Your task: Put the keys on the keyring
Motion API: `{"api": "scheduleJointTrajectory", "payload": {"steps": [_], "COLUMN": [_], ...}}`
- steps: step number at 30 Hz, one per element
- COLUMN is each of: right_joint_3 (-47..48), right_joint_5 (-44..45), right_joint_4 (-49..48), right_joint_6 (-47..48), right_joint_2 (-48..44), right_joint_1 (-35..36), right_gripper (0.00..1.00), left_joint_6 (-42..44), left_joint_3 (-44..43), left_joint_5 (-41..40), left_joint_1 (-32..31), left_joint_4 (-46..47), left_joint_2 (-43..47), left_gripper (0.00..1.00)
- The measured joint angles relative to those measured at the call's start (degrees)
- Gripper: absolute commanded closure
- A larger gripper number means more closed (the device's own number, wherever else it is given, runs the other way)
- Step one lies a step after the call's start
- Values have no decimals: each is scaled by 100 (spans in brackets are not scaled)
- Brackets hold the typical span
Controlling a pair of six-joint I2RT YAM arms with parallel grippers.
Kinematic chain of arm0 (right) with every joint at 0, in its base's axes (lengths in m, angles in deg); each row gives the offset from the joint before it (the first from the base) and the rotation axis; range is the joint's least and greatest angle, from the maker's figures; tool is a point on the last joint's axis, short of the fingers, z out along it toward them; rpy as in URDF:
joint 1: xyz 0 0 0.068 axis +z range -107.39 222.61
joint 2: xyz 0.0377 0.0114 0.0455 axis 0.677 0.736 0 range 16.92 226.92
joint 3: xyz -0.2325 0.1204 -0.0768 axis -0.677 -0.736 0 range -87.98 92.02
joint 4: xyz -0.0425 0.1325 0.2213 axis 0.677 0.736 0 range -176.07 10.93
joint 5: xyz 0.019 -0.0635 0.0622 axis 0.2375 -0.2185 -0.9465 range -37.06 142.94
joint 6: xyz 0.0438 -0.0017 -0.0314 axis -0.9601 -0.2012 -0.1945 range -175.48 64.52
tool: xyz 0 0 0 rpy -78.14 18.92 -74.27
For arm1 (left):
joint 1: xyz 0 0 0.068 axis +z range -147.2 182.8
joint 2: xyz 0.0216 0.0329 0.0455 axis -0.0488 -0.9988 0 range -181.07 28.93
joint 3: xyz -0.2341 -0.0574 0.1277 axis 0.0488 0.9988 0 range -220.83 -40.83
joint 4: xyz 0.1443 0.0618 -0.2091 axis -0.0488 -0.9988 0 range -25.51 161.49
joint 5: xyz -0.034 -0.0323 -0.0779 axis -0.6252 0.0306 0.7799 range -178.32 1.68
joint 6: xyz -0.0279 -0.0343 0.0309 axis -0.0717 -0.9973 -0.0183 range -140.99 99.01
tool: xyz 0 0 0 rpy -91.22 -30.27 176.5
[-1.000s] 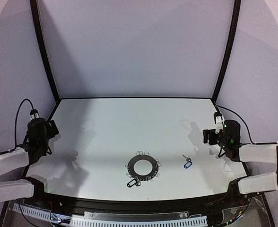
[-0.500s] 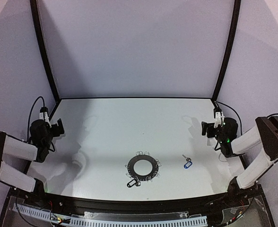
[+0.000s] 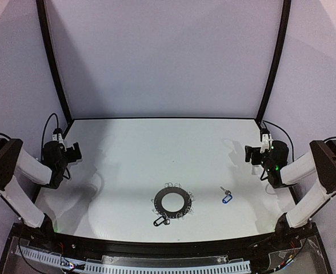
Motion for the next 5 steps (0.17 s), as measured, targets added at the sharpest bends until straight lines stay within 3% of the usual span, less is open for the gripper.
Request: {"api": "scheduleJointTrajectory", "payload": {"steps": [5], "right_joint_3": [9], "right_joint_5": [-15], "right_joint_4": [2], "right_joint_6": [-2], "right_joint_2": [0], "right_joint_1": [0], "right_gripper": [1], "left_joint_6": [-31], "left_joint_3": [-79], "left_joint_5": [-33], "left_joint_1": [2], "left_joint_4": [-66], "left_joint_2": [7], "left_gripper": [1]}}
